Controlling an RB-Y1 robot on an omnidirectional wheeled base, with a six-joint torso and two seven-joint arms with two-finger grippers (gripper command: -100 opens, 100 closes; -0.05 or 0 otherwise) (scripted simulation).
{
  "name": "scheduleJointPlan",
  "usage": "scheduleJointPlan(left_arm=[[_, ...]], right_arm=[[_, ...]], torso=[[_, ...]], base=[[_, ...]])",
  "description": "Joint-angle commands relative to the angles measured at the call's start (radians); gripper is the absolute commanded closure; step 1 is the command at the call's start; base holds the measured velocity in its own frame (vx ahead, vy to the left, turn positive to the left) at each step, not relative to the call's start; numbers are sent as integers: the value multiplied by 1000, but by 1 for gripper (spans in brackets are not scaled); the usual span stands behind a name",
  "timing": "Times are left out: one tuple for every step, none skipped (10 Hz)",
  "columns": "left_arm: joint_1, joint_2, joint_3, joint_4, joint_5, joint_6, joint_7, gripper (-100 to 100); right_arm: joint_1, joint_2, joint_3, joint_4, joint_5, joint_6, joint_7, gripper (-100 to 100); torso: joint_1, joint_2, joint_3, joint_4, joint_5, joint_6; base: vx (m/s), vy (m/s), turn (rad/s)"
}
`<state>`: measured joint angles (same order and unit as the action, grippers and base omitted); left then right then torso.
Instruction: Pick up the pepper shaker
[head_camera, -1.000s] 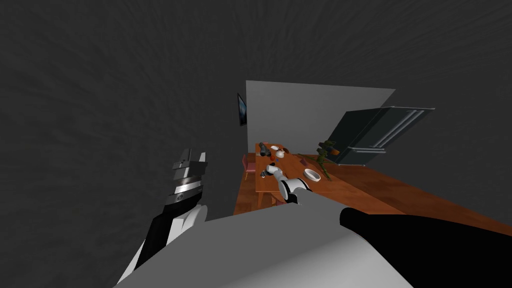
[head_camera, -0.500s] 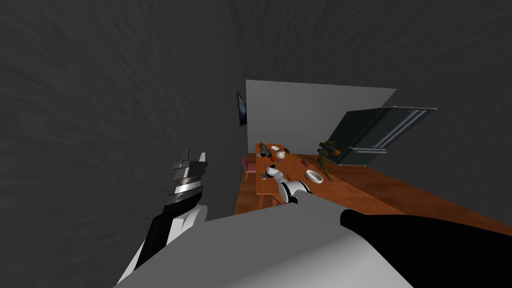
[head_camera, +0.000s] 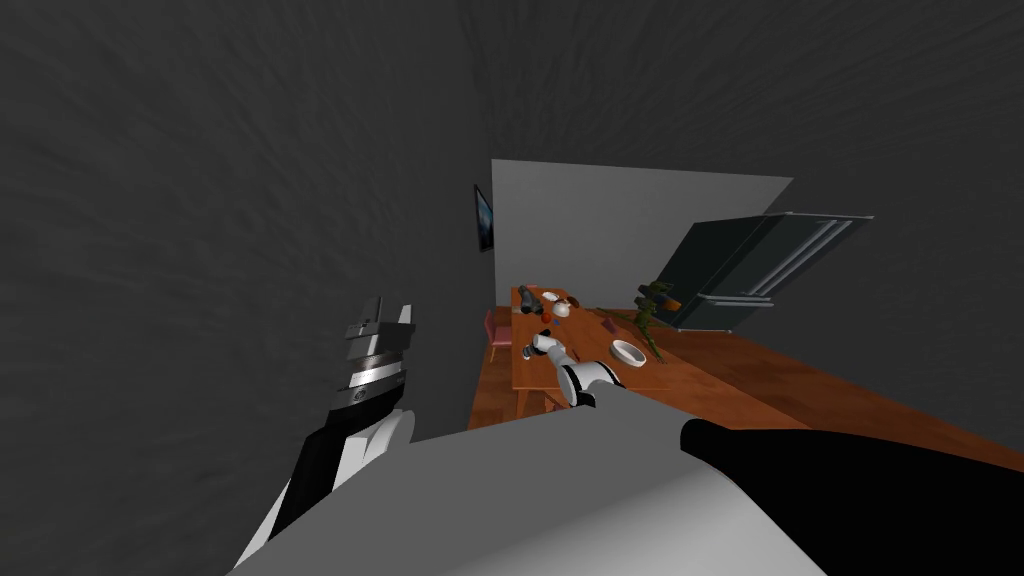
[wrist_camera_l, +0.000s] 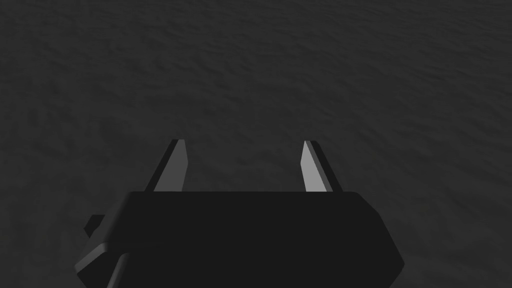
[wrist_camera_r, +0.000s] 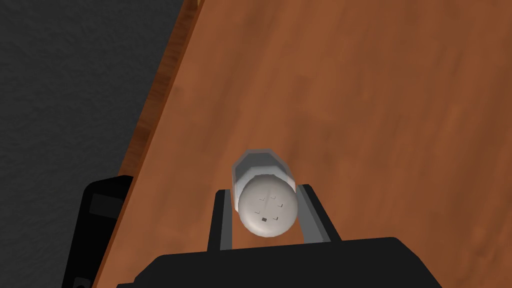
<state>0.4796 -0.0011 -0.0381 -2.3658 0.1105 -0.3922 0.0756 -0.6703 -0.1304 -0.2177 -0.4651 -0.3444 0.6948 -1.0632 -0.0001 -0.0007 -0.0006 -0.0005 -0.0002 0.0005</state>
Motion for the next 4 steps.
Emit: scheduleJointPlan(left_arm=[[0, 0, 0, 0, 0, 0, 0, 0], [0, 0, 0, 0, 0, 0, 0, 0], [0, 0, 0, 0, 0, 0, 0, 0], [0, 0, 0, 0, 0, 0, 0, 0]], right_arm=[[-29, -10, 4, 7, 1, 22, -16, 100], [-41, -16, 7, 3, 2, 39, -26, 100], [-34, -12, 5, 10, 0, 23, -17, 100], [-37, -13, 5, 13, 0, 24, -18, 0]], torso=[[0, 0, 0, 0, 0, 0], [-1, 3, 2, 1, 0, 0], [-1, 6, 3, 1, 0, 0], [-1, 4, 2, 1, 0, 0]], base=[[-64, -10, 12], [-99, -18, 16], [-42, -8, 3], [-7, -1, -2]])
